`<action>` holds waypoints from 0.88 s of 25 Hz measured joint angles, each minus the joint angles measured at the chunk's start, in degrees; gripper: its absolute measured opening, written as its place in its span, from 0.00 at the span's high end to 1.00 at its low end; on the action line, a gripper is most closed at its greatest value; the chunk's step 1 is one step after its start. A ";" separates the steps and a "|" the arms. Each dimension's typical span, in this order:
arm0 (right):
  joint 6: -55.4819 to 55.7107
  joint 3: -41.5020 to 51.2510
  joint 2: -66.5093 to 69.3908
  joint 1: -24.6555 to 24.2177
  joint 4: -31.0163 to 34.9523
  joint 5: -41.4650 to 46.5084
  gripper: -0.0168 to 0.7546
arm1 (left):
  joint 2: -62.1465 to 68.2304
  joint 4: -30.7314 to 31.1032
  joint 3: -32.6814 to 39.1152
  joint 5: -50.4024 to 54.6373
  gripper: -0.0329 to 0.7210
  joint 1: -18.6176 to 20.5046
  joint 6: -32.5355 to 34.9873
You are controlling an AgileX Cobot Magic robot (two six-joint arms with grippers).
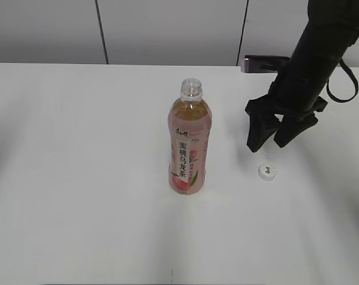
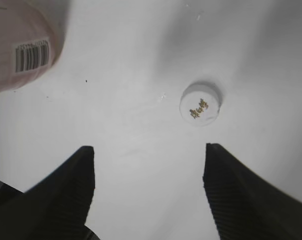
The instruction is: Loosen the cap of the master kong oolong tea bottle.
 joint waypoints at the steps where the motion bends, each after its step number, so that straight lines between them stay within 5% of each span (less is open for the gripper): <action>1: -0.22 0.00 0.00 0.00 0.67 -0.10 0.31 | -0.05 -3.13 0.00 1.57 0.45 -1.49 1.33; 6: -1.21 0.00 -0.04 0.00 3.36 0.29 0.31 | -1.24 -37.33 0.00 1.20 0.48 -3.96 4.22; 9: -1.14 0.00 -0.71 0.00 3.16 2.34 0.31 | -3.48 -49.90 0.00 0.01 0.49 -4.21 9.88; 22: 9.27 14.66 -21.42 0.00 -8.34 -5.37 0.43 | -24.18 -75.02 0.00 17.43 0.49 -4.31 27.70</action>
